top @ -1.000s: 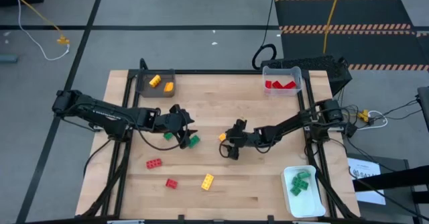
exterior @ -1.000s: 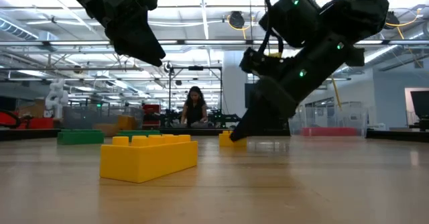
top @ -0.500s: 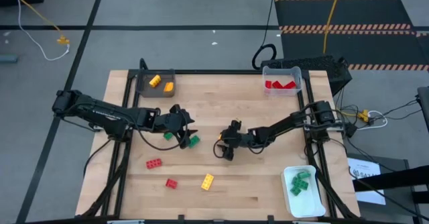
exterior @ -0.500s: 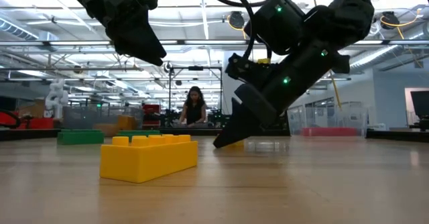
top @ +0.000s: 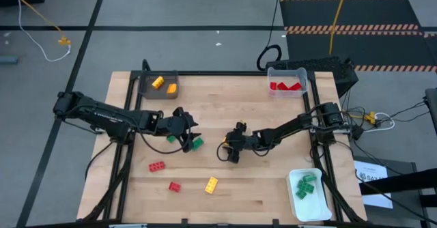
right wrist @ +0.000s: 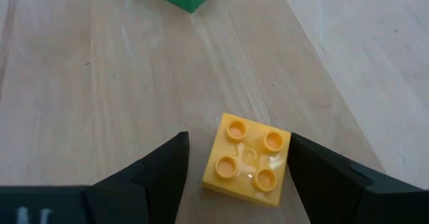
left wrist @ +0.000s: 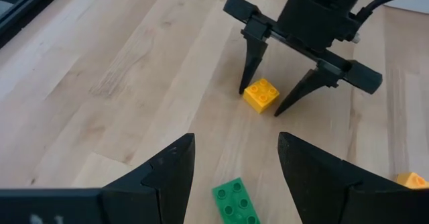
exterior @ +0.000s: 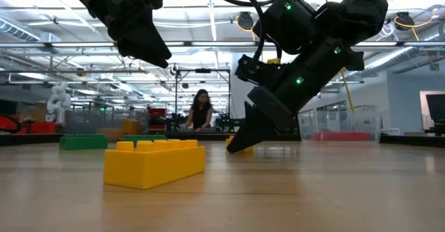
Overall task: Sort & place blocks by color
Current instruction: Put the yellow gamepiece into the black bin
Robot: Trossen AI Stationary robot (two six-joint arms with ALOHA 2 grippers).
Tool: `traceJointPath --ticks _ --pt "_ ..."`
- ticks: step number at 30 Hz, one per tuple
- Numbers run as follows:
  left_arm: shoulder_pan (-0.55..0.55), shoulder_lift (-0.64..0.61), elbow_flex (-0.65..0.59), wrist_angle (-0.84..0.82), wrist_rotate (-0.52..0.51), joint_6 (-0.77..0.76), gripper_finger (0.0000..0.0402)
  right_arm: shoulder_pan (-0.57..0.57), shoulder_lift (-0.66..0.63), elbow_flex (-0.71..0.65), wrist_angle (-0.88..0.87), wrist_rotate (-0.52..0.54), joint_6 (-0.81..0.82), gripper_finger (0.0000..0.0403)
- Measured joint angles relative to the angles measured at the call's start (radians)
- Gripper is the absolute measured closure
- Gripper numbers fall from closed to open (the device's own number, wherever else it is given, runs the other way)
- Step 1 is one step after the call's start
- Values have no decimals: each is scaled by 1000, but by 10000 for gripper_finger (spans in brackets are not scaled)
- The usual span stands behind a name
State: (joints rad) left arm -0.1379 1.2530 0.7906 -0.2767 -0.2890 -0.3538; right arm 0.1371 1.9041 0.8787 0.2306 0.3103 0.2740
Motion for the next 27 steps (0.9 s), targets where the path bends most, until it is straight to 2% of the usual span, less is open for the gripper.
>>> traceJointPath --ticks 18,22,27 --pt "-2 0 0 -3 0 -4 186 -1 1 -2 -81 -24 -13 170" --pt "-2 0 0 -3 0 -4 186 0 -9 -2 -87 -28 -44 205" --pt "-2 0 0 -3 0 -3 186 0 -65 -5 -96 -27 -88 277"
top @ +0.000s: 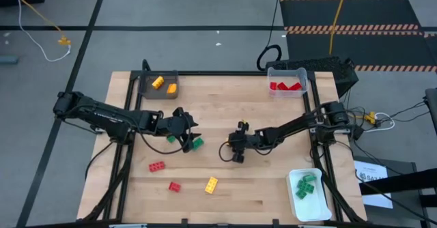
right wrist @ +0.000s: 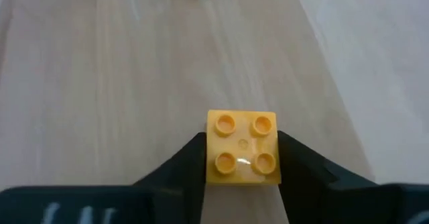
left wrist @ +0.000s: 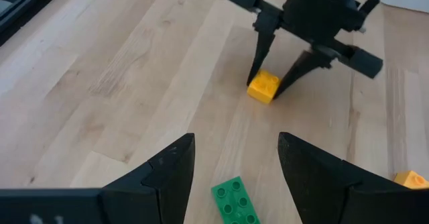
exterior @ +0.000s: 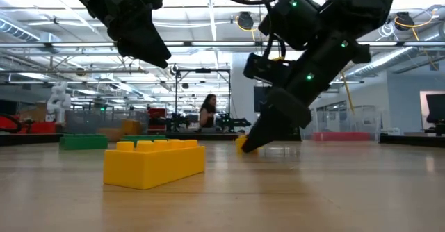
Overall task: Sort & place blocks by color
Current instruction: Put the yellow gamepiece into the black bin
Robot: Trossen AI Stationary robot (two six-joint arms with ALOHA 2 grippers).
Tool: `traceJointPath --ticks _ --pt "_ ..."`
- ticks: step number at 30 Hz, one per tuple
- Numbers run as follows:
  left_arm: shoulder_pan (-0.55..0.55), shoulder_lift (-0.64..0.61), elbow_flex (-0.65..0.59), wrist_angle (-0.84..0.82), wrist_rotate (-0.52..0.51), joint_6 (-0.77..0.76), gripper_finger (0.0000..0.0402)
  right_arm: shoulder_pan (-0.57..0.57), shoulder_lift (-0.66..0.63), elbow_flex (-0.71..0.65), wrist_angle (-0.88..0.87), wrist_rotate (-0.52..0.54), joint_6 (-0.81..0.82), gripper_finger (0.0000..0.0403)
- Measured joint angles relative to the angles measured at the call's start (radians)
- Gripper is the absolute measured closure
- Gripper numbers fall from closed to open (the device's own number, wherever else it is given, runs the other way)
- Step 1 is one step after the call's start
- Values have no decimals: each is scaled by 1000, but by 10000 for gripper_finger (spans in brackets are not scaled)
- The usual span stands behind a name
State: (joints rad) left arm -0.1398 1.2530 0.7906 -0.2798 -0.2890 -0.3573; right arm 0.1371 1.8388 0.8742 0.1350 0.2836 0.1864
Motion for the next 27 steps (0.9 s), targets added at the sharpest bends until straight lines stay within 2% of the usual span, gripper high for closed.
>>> traceJointPath --ticks 10,14,20,27 --pt "-22 0 0 121 4 32 186 13 -120 -2 -11 7 -30 279" --pt "-52 0 0 224 47 95 186 38 -183 -1 54 79 -82 279" --pt "-101 0 0 363 50 276 186 94 -286 1 242 113 -214 279" --pt "-145 39 -1 363 -51 519 186 151 -347 2 327 101 -230 279"
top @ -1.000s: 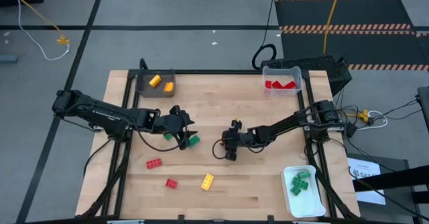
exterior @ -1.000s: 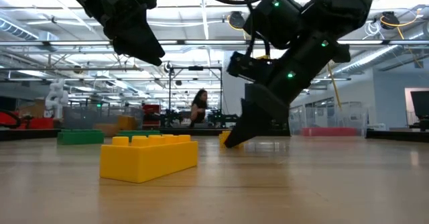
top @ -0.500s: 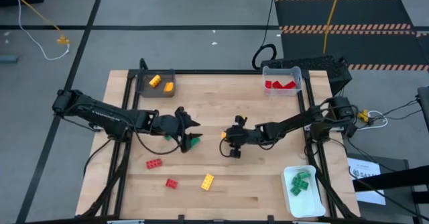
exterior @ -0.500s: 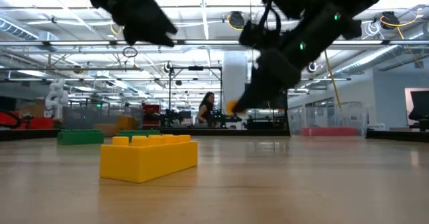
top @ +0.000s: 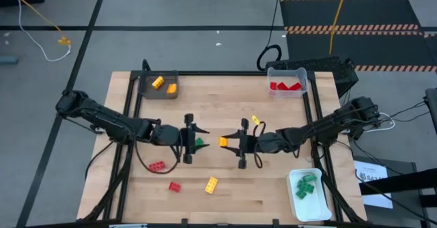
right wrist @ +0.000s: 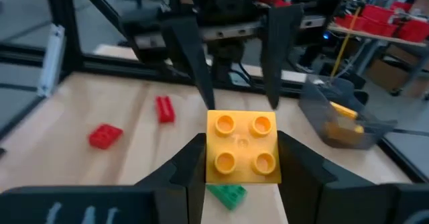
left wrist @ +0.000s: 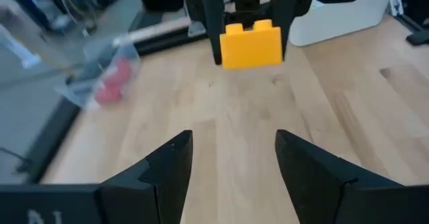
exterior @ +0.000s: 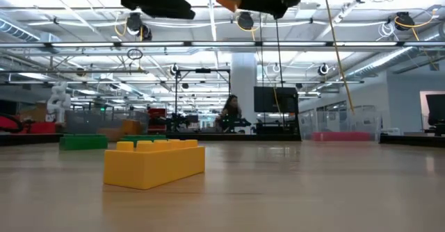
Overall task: Sort & place blocks by color
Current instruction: Put the yellow gamepiece into the black bin
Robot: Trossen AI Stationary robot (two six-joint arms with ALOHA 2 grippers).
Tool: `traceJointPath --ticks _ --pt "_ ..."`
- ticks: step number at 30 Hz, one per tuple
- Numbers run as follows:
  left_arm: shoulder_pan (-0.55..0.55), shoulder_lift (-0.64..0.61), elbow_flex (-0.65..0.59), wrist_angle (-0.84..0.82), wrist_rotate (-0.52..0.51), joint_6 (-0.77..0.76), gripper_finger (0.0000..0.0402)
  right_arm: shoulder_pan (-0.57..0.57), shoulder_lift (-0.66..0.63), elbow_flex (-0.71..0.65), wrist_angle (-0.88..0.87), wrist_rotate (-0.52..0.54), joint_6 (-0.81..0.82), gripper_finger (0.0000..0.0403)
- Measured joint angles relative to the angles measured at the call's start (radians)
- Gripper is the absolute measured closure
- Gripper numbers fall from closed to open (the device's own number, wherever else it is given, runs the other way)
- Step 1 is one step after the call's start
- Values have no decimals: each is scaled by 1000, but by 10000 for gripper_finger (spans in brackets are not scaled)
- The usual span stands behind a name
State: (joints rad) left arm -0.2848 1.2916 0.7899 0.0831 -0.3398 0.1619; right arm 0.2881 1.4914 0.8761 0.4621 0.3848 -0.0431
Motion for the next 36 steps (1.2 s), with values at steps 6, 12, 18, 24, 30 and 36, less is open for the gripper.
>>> traceJointPath --ticks 6,12,18,24,30,36 --pt "-13 82 1 112 -6 171 186 5 27 0 20 -22 3 279" --pt "-11 131 1 145 -12 352 186 2 29 0 26 -51 48 279" --pt "-11 130 1 164 -37 367 186 1 29 0 -4 -49 83 279" --pt "-6 135 0 239 15 184 186 1 43 0 5 -50 87 279" --pt "9 148 -1 279 34 -93 186 15 47 2 42 10 -26 279" --pt "21 149 -1 272 44 -118 186 28 48 2 40 40 -77 279"
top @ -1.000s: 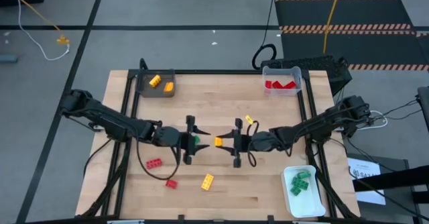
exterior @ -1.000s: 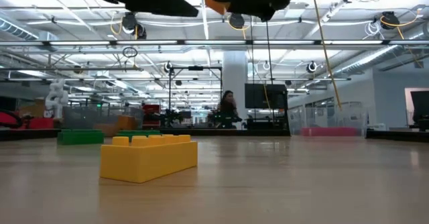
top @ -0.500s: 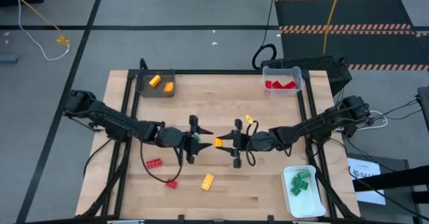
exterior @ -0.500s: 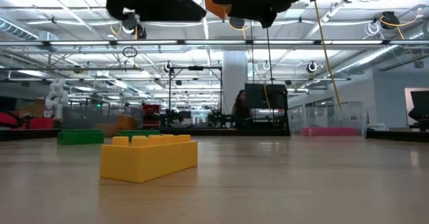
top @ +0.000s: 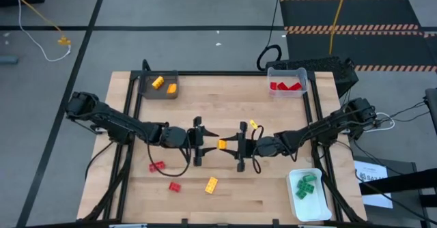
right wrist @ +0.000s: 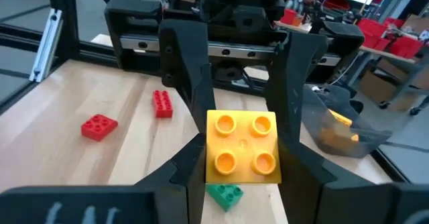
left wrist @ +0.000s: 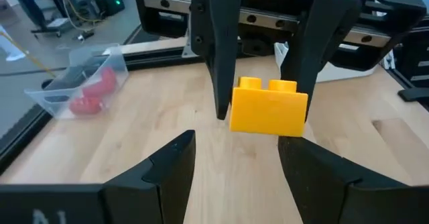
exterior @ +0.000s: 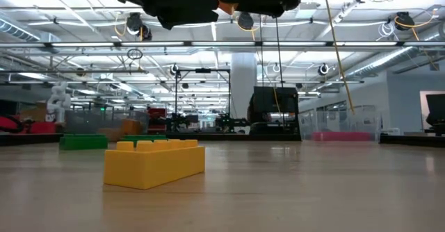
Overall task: Sort & place blocks by color
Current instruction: Put the yellow gamepiece into the black bin
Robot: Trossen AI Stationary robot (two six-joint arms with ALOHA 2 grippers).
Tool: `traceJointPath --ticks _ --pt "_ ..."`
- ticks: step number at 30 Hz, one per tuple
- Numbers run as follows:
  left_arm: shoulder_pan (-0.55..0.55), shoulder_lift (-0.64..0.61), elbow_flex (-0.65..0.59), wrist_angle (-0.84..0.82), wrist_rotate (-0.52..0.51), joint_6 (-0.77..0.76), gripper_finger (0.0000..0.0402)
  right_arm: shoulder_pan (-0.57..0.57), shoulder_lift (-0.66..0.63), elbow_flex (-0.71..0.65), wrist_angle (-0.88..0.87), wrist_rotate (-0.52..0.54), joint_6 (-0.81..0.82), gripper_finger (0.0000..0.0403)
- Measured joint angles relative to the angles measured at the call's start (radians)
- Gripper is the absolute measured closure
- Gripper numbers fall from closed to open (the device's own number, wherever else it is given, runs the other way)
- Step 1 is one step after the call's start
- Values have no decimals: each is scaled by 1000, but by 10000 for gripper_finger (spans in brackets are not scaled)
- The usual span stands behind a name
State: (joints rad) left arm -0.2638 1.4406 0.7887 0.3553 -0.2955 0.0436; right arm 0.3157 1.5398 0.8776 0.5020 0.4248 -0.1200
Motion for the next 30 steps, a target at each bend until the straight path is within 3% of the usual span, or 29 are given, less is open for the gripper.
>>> traceJointPath --ticks 6,16,20,23,30 --pt "1 0 1 -35 89 -42 186 11 1 -1 -24 22 -57 279" --pt "7 -29 3 -62 93 -93 186 20 2 -1 -128 88 -105 279" --pt "37 -37 3 -32 92 -323 186 20 2 -2 -122 132 -118 279" --pt "74 -37 3 -34 152 -539 186 25 2 -2 -123 158 -137 279" --pt "116 -17 2 -40 136 -716 186 81 2 -2 -117 373 -350 279"
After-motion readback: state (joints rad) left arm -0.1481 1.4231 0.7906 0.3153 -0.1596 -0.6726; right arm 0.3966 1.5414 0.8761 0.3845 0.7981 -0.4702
